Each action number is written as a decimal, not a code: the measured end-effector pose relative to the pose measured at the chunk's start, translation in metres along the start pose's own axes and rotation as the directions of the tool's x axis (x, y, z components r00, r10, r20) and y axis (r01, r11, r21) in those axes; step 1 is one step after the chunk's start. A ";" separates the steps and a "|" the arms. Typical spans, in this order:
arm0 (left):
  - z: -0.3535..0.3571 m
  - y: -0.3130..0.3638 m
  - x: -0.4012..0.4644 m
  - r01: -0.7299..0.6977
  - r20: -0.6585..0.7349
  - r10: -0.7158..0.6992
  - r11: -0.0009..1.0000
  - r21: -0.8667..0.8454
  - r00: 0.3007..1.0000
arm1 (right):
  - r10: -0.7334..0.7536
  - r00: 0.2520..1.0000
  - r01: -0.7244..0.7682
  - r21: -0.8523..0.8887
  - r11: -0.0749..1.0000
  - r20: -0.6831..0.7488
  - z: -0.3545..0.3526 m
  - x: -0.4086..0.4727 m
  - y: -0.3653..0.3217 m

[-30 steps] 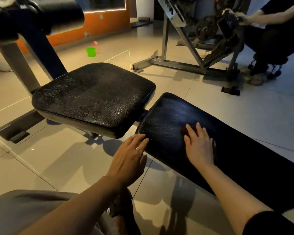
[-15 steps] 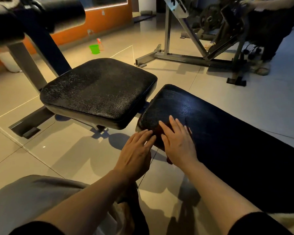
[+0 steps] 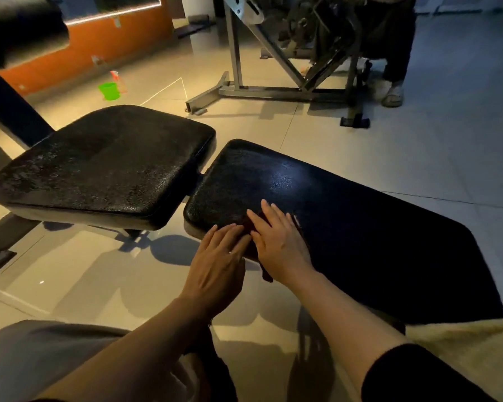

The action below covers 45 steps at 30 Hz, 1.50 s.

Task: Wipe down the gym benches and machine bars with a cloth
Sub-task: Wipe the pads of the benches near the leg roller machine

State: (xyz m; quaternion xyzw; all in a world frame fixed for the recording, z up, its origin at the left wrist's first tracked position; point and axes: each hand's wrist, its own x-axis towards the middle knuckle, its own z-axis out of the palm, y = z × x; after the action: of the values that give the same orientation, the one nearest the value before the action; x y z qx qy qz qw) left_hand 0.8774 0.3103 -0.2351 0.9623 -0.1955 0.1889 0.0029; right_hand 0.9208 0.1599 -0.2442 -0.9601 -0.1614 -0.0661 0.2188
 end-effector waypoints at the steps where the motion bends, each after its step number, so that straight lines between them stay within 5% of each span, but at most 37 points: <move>1: 0.005 0.007 0.003 -0.026 0.023 0.026 1.000 0.000 0.999 | 0.043 0.999 -0.043 -0.008 0.999 0.008 -0.003 -0.006 0.013; 12: 0.028 0.064 0.020 -0.122 0.025 0.124 0.990 -0.067 0.992 | 0.506 0.862 -0.507 -0.071 0.859 -0.035 -0.029 -0.070 0.122; 17: 0.021 0.050 0.011 -0.016 0.014 0.017 0.999 -0.039 1.000 | 0.446 0.894 -0.448 -0.079 0.891 -0.043 -0.025 -0.046 0.095; 23: 0.005 0.019 -0.005 0.214 0.078 -0.212 0.977 -0.009 0.974 | 0.070 0.997 -0.070 -0.035 0.997 0.015 -0.003 -0.003 0.019; 28: 0.003 0.026 -0.007 0.267 0.093 -0.266 0.964 -0.001 0.959 | -0.043 0.998 0.042 0.008 0.999 0.052 -0.005 -0.002 0.017; 34: 0.003 0.066 0.015 0.237 0.091 -0.226 0.960 -0.151 0.970 | 0.182 0.978 -0.185 0.022 0.983 0.099 -0.028 -0.042 0.070; 37: -0.003 0.088 0.025 0.211 0.072 -0.199 0.933 -0.291 0.977 | 0.297 0.949 -0.315 0.257 0.914 0.109 -0.042 -0.055 0.083; 40: -0.013 0.107 0.041 0.239 0.148 -0.190 0.822 -0.517 0.971 | 0.360 0.932 -0.327 0.554 0.765 0.054 -0.059 -0.055 0.072; 44: -0.022 0.120 0.055 0.446 0.367 -0.273 0.337 -0.829 0.889 | 0.355 0.931 -0.300 0.726 0.619 0.081 -0.083 -0.048 0.053; 45: -0.024 0.120 0.056 0.451 0.376 -0.281 0.286 -0.845 0.883 | 0.344 0.934 -0.294 0.756 0.585 0.097 -0.089 -0.046 0.049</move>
State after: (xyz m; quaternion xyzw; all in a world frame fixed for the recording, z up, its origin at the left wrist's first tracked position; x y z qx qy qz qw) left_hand 0.8716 0.1802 -0.2008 0.8260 -0.0397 -0.0316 0.5614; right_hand 0.8892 0.0658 -0.1934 -0.7895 0.0074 0.0194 0.6134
